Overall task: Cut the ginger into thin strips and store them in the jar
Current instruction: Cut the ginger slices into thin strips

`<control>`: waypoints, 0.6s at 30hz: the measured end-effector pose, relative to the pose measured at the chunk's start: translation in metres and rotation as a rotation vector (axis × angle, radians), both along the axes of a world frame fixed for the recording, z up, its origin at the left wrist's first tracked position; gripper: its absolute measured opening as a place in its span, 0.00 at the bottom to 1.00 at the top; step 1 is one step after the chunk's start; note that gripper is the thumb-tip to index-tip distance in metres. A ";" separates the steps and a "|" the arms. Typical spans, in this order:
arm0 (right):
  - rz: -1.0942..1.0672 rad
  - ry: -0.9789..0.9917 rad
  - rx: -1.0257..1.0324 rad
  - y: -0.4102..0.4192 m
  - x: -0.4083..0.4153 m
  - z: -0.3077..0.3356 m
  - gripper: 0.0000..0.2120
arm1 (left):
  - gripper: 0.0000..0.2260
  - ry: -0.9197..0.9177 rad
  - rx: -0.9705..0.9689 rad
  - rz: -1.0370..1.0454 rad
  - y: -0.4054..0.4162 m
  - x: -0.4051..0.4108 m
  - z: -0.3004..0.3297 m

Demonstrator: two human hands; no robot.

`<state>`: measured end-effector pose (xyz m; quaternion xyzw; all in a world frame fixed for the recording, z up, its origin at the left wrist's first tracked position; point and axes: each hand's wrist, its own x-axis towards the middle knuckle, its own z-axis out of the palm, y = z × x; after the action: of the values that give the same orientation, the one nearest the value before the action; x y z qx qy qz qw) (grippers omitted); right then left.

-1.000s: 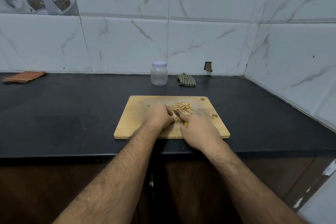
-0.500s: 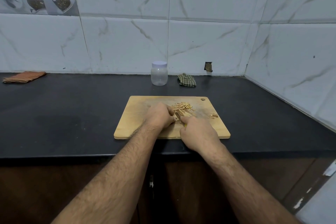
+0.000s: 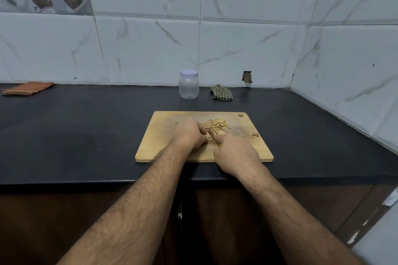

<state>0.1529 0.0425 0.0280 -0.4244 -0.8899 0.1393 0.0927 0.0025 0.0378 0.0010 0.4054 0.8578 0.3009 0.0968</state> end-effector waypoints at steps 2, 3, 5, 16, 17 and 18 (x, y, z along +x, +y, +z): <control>-0.001 -0.002 0.009 0.003 -0.002 0.002 0.24 | 0.05 0.007 0.000 -0.006 0.000 0.000 0.000; -0.002 -0.004 0.010 0.005 -0.003 0.003 0.23 | 0.04 0.005 -0.001 -0.006 0.000 0.000 0.000; 0.002 -0.013 0.012 0.007 -0.007 0.003 0.23 | 0.03 -0.004 -0.002 0.000 0.001 0.000 -0.001; 0.027 -0.037 0.045 0.014 -0.018 -0.003 0.23 | 0.03 -0.018 -0.001 -0.006 0.002 -0.003 -0.002; 0.028 -0.043 0.049 0.014 -0.019 -0.003 0.23 | 0.03 -0.017 0.001 -0.007 0.002 -0.003 -0.002; 0.028 -0.050 0.054 0.014 -0.019 -0.003 0.23 | 0.03 -0.015 0.003 -0.006 0.002 -0.003 -0.002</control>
<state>0.1335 0.0566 0.0251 -0.4126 -0.9013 0.1057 0.0798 -0.0009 0.0399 -0.0008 0.4059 0.8553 0.3049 0.1038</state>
